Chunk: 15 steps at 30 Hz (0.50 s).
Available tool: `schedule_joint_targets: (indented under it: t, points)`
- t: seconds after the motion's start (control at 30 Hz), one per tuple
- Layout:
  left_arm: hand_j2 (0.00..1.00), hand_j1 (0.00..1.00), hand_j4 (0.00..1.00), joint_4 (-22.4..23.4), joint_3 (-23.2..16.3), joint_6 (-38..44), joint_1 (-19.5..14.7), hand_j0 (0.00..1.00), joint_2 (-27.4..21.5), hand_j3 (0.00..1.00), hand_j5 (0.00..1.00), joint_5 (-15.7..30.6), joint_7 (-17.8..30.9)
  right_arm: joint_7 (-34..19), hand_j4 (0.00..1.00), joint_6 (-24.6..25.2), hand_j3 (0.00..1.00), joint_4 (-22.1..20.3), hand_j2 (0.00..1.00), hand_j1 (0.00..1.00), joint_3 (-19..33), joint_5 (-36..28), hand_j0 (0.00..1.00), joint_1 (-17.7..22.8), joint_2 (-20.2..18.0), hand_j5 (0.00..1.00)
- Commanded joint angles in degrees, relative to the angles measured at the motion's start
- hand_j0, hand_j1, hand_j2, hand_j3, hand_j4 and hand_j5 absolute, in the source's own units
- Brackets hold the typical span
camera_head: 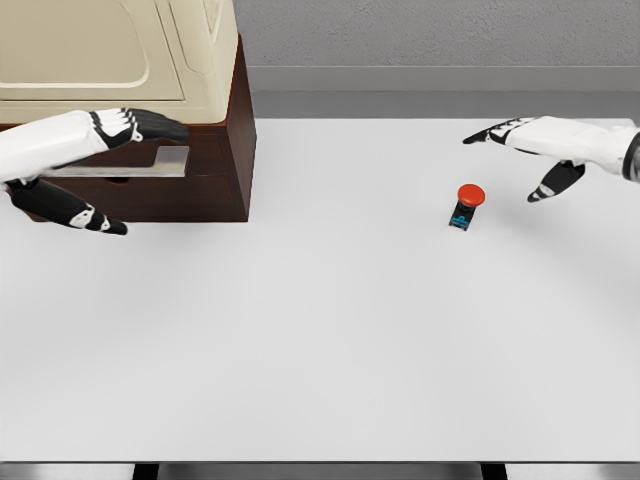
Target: Open the cabinet drawer with left arm, and place a switch into the drawer with right arm
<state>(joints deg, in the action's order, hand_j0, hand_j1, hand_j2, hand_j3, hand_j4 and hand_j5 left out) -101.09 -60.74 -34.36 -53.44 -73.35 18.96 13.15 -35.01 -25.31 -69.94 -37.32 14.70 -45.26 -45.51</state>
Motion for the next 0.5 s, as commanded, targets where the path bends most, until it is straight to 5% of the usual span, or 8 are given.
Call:
schedule_joint_targets:
  t: [0.0, 0.2, 0.47]
  points:
    - [1.00, 1.00, 1.00, 0.02, 0.10, 4.12, -0.09, 1.00, -0.57, 1.00, 1.00, 0.64, 0.64, 0.01, 1.00, 0.09, 1.00, 3.41, 1.00, 1.00, -2.67, 0.06, 1.00, -0.09, 2.53, 1.00]
    - [1.00, 1.00, 1.00, 0.02, 0.27, 18.81, -3.51, 1.00, -0.66, 1.00, 1.00, 0.38, 20.07, 0.01, 1.00, 0.09, 1.00, 3.41, 1.00, 1.00, -4.52, 1.91, 1.00, -0.18, 2.88, 1.00]
    - [1.00, 1.00, 1.00, 0.02, 1.50, 18.72, -5.01, 1.00, -0.57, 1.00, 1.00, 4.86, 19.81, 0.01, 1.00, -0.09, 1.00, 1.83, 1.00, 1.00, -8.91, 2.00, 1.00, -2.29, 2.88, 1.00]
